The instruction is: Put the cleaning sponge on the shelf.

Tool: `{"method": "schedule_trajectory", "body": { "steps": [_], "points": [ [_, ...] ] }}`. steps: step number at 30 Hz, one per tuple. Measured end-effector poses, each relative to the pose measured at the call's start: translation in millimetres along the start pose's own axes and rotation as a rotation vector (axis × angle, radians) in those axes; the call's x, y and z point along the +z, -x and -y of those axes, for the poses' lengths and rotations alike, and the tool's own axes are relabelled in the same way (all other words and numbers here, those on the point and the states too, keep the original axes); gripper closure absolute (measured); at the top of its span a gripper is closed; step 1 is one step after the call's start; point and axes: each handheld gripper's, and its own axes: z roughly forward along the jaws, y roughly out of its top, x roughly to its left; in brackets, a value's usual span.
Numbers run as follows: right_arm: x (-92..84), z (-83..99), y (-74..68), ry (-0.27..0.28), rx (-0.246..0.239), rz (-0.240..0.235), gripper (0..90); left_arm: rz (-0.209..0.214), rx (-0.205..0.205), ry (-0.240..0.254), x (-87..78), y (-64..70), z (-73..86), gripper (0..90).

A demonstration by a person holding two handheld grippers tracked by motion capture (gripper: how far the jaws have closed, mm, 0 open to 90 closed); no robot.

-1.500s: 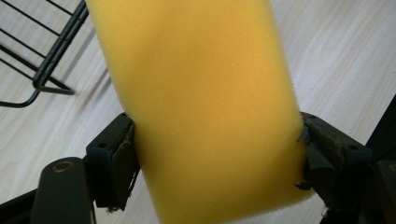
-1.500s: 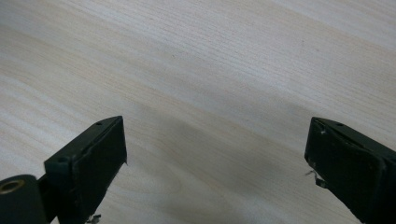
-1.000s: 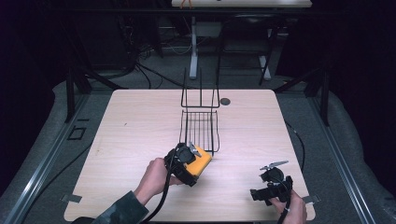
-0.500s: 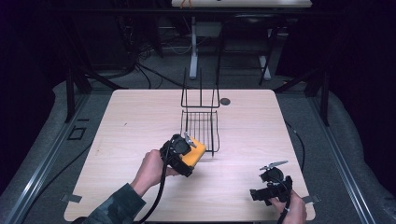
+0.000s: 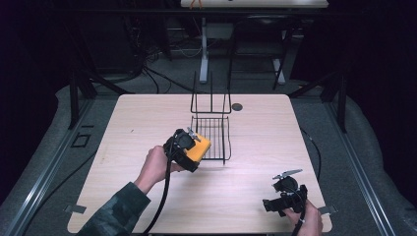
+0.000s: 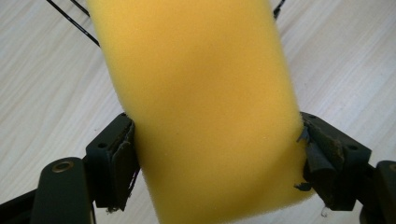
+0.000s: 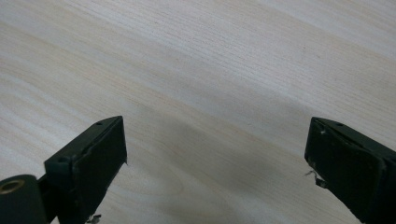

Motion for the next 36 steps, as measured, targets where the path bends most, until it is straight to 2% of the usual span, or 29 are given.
{"method": "schedule_trajectory", "body": {
  "steps": [3, 13, 24, 29, 34, 36],
  "points": [
    [0.6, 0.3, -0.2, 0.002, -0.001, 0.001, 5.0, -0.003, -0.006, 0.013, 2.6, -6.0, -1.6, 21.9],
    [1.3, 0.0, -1.8, 0.001, -0.004, -0.006, 6.4, -0.010, -0.017, 0.047, 13.3, -14.1, -8.3, 21.5],
    [1.4, 0.0, -1.6, 0.001, -0.008, -0.008, 6.4, -0.021, -0.013, 0.046, 32.3, -17.0, -17.9, 21.6],
    [1.3, 0.0, -1.7, 0.003, -0.010, -0.008, 6.4, -0.016, -0.046, 0.055, 42.5, -15.6, -21.4, 21.6],
    [2.1, 0.1, -2.9, -0.003, -0.017, -0.013, 6.9, -0.039, -0.069, 0.086, 46.2, -14.3, -26.6, 21.7],
    [2.2, 0.0, -3.2, -0.003, -0.019, -0.013, 6.9, -0.037, -0.079, 0.083, 48.1, -15.4, -29.3, 21.7]
  ]
}}
